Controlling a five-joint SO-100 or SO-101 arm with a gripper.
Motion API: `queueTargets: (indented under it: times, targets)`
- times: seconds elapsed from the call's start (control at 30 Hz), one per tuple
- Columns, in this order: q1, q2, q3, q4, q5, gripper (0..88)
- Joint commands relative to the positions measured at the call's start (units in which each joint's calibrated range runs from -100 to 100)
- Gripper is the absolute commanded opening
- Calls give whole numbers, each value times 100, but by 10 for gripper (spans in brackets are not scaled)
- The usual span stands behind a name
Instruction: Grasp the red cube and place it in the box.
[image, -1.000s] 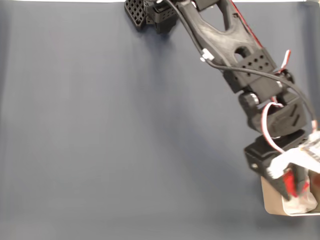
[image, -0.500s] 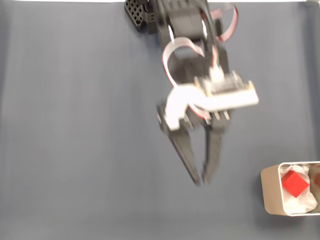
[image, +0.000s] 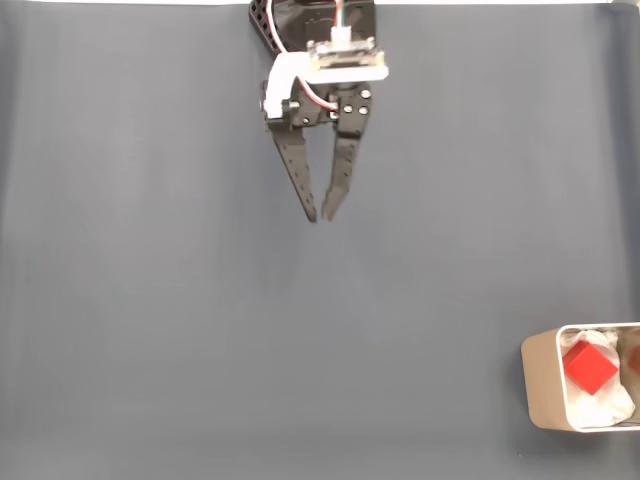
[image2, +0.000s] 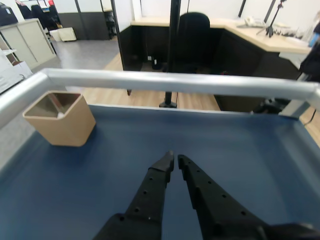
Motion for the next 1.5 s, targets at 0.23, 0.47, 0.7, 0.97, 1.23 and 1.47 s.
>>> queueTargets:
  times: [0.23,0.47,0.7,0.97,1.23,1.47]
  targets:
    - [139,-2301,2125,1729,-132,0]
    - [39,-2319,2134,3401,-488,0]
    - [54,-2319,2134,4237,-391,0]
    - [68,-2319,2134,4614,-381,0]
    - [75,-2319,2134,4614,-410,0]
    - [75,-2319,2134,4622,-342,0]
